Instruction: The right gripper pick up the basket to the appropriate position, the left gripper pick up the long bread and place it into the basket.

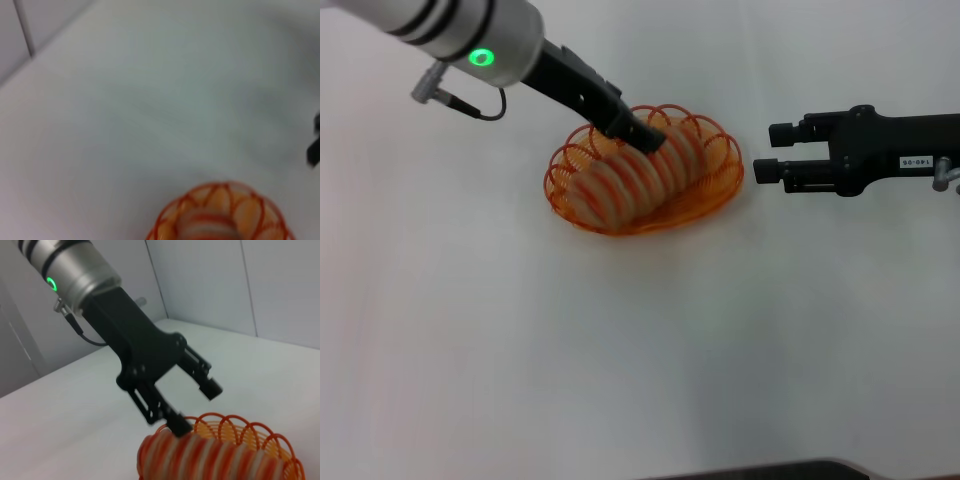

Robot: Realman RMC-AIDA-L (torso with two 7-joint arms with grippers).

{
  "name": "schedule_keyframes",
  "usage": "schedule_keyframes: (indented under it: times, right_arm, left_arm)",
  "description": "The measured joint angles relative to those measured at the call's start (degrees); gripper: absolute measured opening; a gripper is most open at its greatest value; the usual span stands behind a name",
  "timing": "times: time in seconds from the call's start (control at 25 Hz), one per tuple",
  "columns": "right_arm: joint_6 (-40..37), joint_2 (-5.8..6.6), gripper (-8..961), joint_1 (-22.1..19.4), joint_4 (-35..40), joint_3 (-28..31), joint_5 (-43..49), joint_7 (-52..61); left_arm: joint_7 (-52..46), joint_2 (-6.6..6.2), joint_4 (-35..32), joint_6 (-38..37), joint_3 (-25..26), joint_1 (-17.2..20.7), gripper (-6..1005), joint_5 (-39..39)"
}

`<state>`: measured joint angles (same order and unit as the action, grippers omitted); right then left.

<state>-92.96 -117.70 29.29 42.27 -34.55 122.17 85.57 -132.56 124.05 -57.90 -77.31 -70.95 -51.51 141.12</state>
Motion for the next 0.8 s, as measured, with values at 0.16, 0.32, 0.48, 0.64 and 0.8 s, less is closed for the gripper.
schedule_keyframes:
  times: [0.16,0.32,0.48,0.64,0.8]
  right_arm:
    - [0.19,-0.39,651,0.11,0.00,0.87,-0.60,-0.15]
    - [0.36,-0.56,650,0.34,0.00,0.96,-2.45,-0.28]
    - [0.37,-0.56,650,0.73,0.00,0.78,-2.75,0.29]
    - [0.36,-0.49,651,0.77,0.00,0.64,-2.75,0.47]
    - [0.81,-0.57,651,0.53,0.00,0.58,-2.65,0.43]
  left_arm:
    - [6.80,-0.13,-2.81,0.12,7.85,6.90,850,-13.19]
    - [19.58,-0.18,1.56,-1.17,16.23,14.08,847,-31.91]
    - [31.69,-0.94,9.97,-6.61,22.40,19.80,846,-43.74]
    - [34.61,-2.36,13.31,-11.08,25.65,25.11,845,-42.21]
    - [36.86,-2.39,14.23,-13.57,31.46,30.14,844,-39.97]
